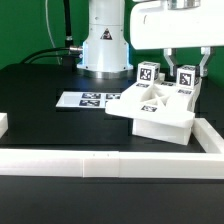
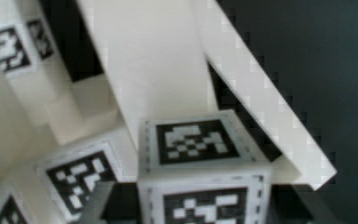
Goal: Assemble chair
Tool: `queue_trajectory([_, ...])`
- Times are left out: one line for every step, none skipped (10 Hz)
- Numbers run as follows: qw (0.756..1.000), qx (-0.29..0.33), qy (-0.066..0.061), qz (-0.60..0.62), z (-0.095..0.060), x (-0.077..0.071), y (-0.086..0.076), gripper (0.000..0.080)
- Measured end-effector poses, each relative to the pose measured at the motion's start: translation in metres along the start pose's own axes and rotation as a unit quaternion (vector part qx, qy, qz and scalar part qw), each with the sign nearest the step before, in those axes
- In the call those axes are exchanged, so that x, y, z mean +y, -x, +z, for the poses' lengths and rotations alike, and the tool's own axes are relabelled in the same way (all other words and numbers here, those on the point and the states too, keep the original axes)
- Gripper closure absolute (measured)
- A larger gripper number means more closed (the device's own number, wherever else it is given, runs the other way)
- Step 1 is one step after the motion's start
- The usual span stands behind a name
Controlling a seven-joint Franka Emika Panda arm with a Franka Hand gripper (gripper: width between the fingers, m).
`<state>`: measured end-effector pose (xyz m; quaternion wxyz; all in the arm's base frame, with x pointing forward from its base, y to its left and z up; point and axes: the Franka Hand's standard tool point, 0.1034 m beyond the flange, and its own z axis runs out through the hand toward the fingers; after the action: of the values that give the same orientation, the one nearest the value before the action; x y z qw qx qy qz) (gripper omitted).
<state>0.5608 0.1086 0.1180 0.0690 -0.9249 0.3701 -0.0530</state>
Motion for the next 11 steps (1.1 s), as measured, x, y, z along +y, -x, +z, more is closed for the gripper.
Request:
queue_trajectory([0.999,-0.001,-0.001,0.034,0.0,-0.0016,0.0019,0.0515])
queue_trajectory([0.997,-0.002,0.0,0.077,0.0012,-0.0029,0.0049,0.0515])
queue_trajectory([0.993,-0.003,-0.002,0.12,0.0015,-0.0048,0.0071,0.0515])
queue_trajectory([0.988,-0.005,-0.004,0.154,0.0017,-0.0055,0.008,0.0515])
queue_trajectory([0.987,-0.005,-0.004,0.158,0.0016,-0.0056,0.0079,0.046])
queue_trajectory([0.99,-0.005,-0.003,0.143,0.0016,-0.0052,0.0076,0.046])
queue_trajectory([0.995,-0.009,0.001,0.101,0.0001,-0.0056,0.0061,0.0274])
queue_trajectory([0.995,-0.013,0.004,0.097,-0.0009,-0.0073,0.0072,0.0274])
queue_trajectory([0.997,-0.015,0.004,0.08,-0.0012,-0.0091,0.0088,0.0176])
queue_trajectory([0.999,-0.014,0.003,0.029,-0.0011,-0.0084,0.0079,0.0157])
queue_trajectory([1.0,-0.014,0.003,-0.014,-0.0011,-0.0081,0.0075,0.0157])
